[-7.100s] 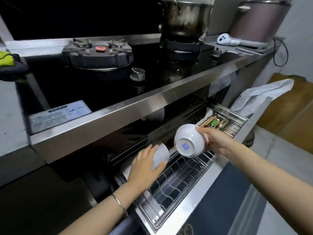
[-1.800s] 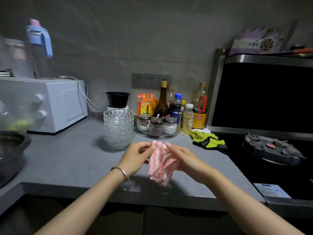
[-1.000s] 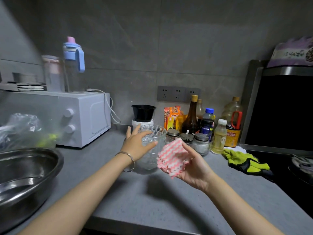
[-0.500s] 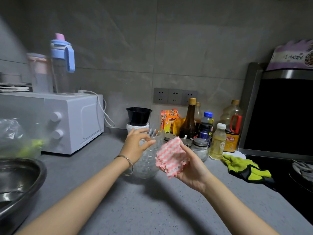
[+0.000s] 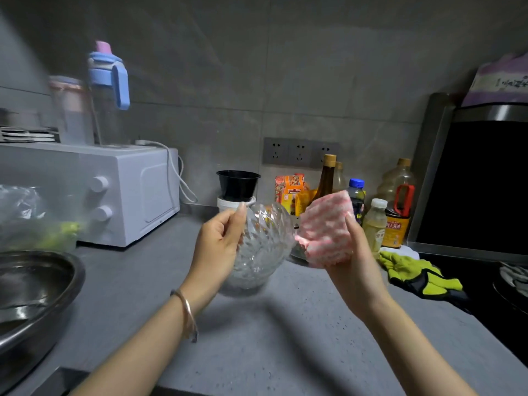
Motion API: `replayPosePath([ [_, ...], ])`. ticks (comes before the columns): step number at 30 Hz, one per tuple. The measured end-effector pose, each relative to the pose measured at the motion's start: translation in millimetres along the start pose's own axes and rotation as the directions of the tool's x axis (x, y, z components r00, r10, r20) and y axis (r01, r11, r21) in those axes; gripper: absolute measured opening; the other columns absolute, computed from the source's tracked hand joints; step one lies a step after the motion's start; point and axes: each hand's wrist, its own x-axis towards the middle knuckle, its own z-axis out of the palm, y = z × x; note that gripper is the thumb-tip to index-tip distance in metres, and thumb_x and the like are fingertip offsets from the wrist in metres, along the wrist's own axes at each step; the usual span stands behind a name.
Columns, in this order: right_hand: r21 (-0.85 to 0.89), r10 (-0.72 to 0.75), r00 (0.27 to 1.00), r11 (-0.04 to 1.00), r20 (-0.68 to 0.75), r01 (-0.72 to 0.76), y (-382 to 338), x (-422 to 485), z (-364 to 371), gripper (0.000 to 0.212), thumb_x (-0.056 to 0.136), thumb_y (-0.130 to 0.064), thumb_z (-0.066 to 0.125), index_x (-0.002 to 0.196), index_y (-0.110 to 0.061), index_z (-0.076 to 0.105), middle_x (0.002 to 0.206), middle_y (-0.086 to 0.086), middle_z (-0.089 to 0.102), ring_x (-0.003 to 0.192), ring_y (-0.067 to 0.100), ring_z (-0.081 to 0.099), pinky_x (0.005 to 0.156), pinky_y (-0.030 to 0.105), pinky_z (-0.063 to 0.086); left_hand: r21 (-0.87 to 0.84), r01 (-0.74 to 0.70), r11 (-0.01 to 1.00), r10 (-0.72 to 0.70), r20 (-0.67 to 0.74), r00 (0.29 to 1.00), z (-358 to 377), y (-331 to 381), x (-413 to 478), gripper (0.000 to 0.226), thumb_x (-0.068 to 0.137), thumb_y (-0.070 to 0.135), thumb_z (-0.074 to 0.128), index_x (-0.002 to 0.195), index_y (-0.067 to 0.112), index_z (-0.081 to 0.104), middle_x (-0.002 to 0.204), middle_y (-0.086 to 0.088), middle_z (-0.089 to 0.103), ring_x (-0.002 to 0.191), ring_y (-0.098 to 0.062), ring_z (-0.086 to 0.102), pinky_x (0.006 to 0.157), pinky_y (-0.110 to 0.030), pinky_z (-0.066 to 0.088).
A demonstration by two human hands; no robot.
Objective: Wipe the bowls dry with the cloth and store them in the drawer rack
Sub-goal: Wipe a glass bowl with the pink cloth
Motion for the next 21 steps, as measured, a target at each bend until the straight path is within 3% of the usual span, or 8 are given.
replayPosePath([
  [2, -0.214, -0.124, 0.988, 0.966, 0.095, 0.142, 11.8, -10.0, 12.0, 0.071, 0.078, -0.074, 0.045, 0.134, -0.03, 0.048, 0.134, -0.011, 0.056, 0.122, 0.007, 0.053, 0.103, 0.033, 0.044, -0.036, 0.04, 0.999, -0.04, -0.018, 0.999, 4.8, -9.6, -13.5, 0.059, 0.086, 0.053, 0.045, 0.066, -0.002, 0.04, 0.058, -0.004, 0.036, 0.057, -0.016, 0.034, 0.054, -0.027, 0.03],
  [4, -0.411, -0.227, 0.958, 0.867, 0.177, 0.281, 32.5, -20.3, 25.1, 0.065, 0.081, -0.075, 0.036, 0.134, -0.038, 0.046, 0.139, -0.028, 0.044, 0.13, -0.002, 0.04, 0.11, 0.034, 0.037, -0.09, 0.112, 0.99, -0.116, -0.039, 0.993, 9.7, -19.2, -24.3, 0.067, 0.085, 0.061, 0.046, 0.069, -0.003, 0.043, 0.059, -0.007, 0.038, 0.057, -0.017, 0.035, 0.055, -0.031, 0.03],
  [7, -0.596, -0.414, 0.873, 0.642, 0.258, 0.481, 65.1, -30.3, 31.4, 0.053, 0.094, -0.06, 0.031, 0.133, -0.029, 0.05, 0.146, -0.016, 0.037, 0.139, 0.006, 0.03, 0.113, 0.044, 0.029, -0.097, 0.224, 0.97, -0.237, -0.15, 0.96, 17.7, -27.9, -36.2, 0.054, 0.092, 0.054, 0.039, 0.056, 0.014, 0.04, 0.047, 0.008, 0.037, 0.048, -0.008, 0.035, 0.052, -0.027, 0.03],
  [9, -0.693, -0.483, 0.811, 0.458, 0.331, 0.556, 76.7, -32.3, 32.2, 0.047, 0.097, -0.052, 0.034, 0.134, -0.027, 0.049, 0.147, -0.01, 0.038, 0.14, 0.011, 0.029, 0.113, 0.044, 0.028, -0.132, 0.245, 0.96, -0.266, -0.174, 0.948, 21.9, -33.4, -43.9, 0.054, 0.095, 0.051, 0.033, 0.052, 0.019, 0.041, 0.045, 0.007, 0.042, 0.047, -0.01, 0.04, 0.055, -0.028, 0.035],
  [12, -0.778, -0.528, 0.751, 0.239, 0.398, 0.58, 80.6, -29.8, 33.2, 0.046, 0.096, -0.05, 0.038, 0.13, -0.025, 0.055, 0.14, -0.008, 0.048, 0.134, 0.01, 0.038, 0.111, 0.038, 0.03, -0.2, 0.315, 0.928, -0.343, -0.129, 0.93, 27.4, -42.6, -49.7, 0.061, 0.094, 0.053, 0.034, 0.064, 0.011, 0.067, 0.064, -0.006, 0.069, 0.066, -0.019, 0.065, 0.069, -0.039, 0.051],
  [14, -0.788, -0.543, 0.77, 0.286, 0.335, 0.545, 76.1, -23.1, 32.3, 0.038, 0.094, -0.045, 0.044, 0.12, -0.024, 0.063, 0.127, -0.009, 0.058, 0.122, 0.006, 0.049, 0.104, 0.038, 0.039, -0.147, 0.309, 0.939, -0.329, -0.13, 0.935, 31.4, -42.9, -51.4, 0.058, 0.092, 0.055, 0.036, 0.06, 0.019, 0.068, 0.056, 0.004, 0.064, 0.057, -0.011, 0.059, 0.063, -0.039, 0.048],
  [18, -0.642, -0.457, 0.874, 0.623, 0.165, 0.447, 72.5, -14.6, 24.2, 0.034, 0.095, -0.041, 0.036, 0.12, -0.037, 0.058, 0.124, -0.016, 0.058, 0.12, 0.004, 0.05, 0.099, 0.041, 0.043, -0.143, 0.277, 0.95, -0.305, -0.233, 0.924, 34.8, -32.4, -54.1, 0.062, 0.098, 0.042, 0.04, 0.04, 0.02, 0.042, 0.037, 0.008, 0.035, 0.038, -0.003, 0.031, 0.051, -0.026, 0.029],
  [21, -0.602, -0.472, 0.859, 0.632, 0.201, 0.488, 85.4, -32.4, 19.6, 0.04, 0.099, -0.036, 0.032, 0.137, -0.037, 0.044, 0.146, -0.015, 0.039, 0.137, 0.009, 0.033, 0.112, 0.047, 0.029, -0.241, 0.284, 0.928, -0.352, -0.318, 0.881, 33.8, -28.5, -50.8, 0.053, 0.1, 0.032, 0.041, 0.05, 0.016, 0.035, 0.035, 0.008, 0.032, 0.035, -0.001, 0.027, 0.04, -0.016, 0.026],
])
